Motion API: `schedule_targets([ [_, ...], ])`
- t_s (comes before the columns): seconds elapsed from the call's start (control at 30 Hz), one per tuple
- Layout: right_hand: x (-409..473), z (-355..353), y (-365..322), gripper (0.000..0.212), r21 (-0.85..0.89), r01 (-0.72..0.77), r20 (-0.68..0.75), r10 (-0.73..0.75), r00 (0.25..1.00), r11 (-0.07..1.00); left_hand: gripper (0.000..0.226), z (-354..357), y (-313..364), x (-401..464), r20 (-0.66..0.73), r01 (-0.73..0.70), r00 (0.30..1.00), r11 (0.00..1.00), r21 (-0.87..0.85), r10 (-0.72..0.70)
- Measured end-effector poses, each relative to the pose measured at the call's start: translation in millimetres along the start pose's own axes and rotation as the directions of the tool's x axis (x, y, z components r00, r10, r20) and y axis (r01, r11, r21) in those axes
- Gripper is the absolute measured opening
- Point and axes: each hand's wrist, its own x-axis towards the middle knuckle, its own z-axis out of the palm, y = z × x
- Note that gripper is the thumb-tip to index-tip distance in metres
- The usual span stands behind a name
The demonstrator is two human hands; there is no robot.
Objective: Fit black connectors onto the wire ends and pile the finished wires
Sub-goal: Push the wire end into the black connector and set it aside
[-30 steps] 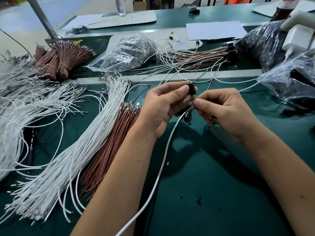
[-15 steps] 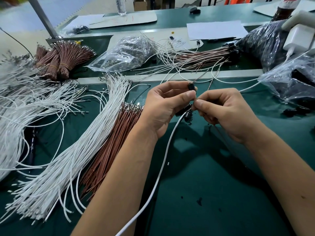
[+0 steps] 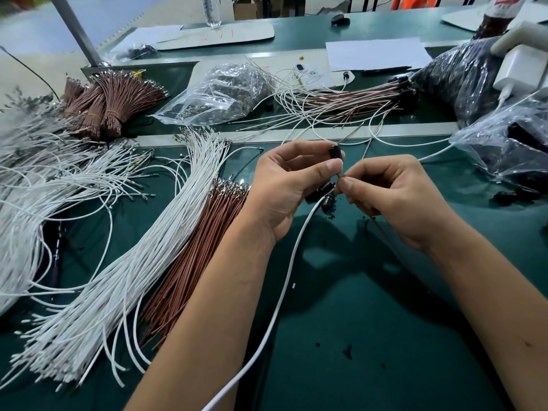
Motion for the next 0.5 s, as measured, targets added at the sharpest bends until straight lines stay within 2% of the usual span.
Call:
schedule_targets([
  [0.5,1.0,-2.4,0.4,0.013,-0.016,-0.009,0.048,0.009,0.999,1.0,0.031,0.7,1.7,-1.2,0.006,-0.013,1.0,1.0,0.015,0.013],
])
